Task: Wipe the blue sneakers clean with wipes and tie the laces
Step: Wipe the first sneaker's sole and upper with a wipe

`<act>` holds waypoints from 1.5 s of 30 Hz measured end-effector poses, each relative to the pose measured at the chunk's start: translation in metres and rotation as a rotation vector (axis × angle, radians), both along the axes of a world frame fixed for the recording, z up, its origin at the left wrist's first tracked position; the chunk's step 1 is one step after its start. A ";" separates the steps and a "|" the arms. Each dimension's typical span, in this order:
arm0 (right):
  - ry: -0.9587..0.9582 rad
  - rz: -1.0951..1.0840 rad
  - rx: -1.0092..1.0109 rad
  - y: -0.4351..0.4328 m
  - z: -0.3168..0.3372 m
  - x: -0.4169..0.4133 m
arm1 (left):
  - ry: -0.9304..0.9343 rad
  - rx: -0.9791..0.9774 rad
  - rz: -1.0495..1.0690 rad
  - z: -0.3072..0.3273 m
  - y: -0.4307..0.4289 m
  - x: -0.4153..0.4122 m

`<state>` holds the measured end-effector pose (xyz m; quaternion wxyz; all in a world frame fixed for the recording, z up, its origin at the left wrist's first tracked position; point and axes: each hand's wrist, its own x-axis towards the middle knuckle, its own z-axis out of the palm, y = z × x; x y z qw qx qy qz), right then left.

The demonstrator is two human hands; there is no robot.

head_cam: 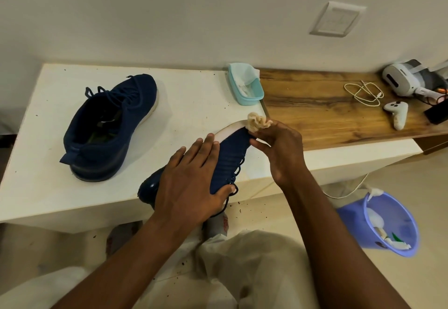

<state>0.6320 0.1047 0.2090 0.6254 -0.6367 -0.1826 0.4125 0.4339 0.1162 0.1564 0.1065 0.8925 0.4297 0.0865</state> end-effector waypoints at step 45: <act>-1.403 0.368 -0.107 -0.003 -0.024 -0.049 | -0.087 -0.022 0.039 0.003 0.007 0.000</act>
